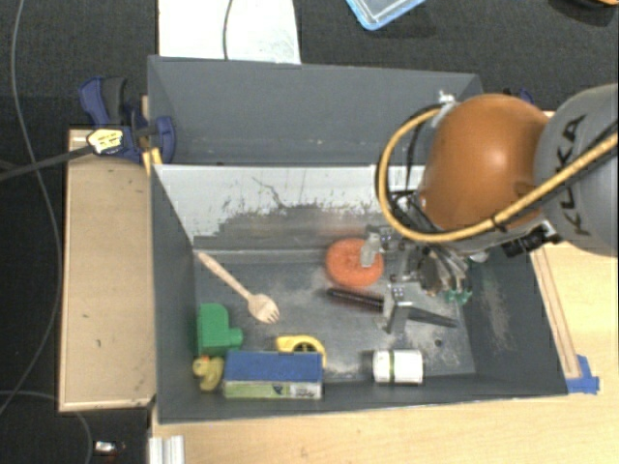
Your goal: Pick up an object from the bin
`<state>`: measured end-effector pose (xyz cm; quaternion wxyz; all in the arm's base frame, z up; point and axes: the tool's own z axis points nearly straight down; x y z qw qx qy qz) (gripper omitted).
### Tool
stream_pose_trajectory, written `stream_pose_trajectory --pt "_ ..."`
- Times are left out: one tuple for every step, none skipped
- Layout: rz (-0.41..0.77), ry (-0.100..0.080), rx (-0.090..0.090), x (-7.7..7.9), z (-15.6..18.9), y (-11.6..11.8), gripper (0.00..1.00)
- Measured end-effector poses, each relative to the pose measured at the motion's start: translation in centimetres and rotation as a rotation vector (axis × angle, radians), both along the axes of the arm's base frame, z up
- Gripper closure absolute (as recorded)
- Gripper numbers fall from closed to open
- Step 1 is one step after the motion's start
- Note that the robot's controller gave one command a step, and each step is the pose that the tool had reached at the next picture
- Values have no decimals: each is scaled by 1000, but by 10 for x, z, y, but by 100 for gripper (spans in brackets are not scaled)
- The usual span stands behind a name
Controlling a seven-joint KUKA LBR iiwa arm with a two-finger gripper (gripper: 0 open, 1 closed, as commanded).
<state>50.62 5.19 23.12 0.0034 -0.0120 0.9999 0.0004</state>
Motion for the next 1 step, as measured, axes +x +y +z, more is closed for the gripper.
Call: stream_pose_trajectory --pt "92 -2 0 -5 -58 -26 0"
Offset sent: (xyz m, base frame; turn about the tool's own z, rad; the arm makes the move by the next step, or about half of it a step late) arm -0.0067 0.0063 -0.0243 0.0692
